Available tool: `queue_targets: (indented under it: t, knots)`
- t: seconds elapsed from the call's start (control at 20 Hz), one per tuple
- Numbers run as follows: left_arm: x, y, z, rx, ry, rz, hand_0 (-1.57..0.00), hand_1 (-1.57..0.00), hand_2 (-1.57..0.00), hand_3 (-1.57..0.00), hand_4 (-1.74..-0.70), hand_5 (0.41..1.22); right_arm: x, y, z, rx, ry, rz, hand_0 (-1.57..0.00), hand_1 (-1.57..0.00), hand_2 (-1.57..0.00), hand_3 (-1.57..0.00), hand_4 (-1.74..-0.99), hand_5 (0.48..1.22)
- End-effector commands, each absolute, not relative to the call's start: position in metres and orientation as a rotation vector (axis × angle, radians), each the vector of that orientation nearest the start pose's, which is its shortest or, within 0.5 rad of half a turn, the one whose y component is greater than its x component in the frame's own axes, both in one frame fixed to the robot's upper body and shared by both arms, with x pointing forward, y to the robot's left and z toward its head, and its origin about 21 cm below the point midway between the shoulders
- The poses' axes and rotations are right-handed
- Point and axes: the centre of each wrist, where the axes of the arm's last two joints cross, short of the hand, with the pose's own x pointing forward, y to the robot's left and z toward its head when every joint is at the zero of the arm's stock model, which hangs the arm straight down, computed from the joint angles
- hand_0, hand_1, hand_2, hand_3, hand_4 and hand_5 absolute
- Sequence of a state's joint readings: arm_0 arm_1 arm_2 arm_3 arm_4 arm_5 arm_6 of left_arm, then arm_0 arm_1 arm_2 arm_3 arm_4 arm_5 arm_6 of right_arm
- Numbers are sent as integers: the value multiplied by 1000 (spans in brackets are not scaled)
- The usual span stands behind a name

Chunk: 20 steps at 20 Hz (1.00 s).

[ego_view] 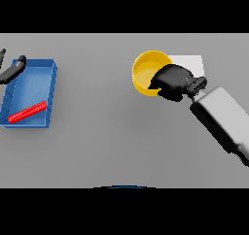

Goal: Pick up the red beaker and tilt it to pour out 1 green nut into yellow bowl. Pick up the yellow bowl and place it on the metallic measuring scale.

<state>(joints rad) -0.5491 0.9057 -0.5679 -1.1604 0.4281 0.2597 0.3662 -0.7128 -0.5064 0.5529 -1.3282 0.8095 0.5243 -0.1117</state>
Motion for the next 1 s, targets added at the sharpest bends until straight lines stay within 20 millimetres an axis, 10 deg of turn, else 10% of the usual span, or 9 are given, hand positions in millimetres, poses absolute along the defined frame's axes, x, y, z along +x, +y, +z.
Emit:
queue_targets:
  t: [0.0,0.95]
  knots:
    - [345,347,106,588,-1136,-408,1,1,1,1,-725,704,363,-179,127,-569,-1291,1983,-1566,-1570,-1516,-1149,-1741,1220]
    - [340,348,103,596,-1092,-405,1,1,1,1,-725,712,421,-259,86,-738,-1151,1686,-1571,-1571,-1439,-1318,-1741,1221]
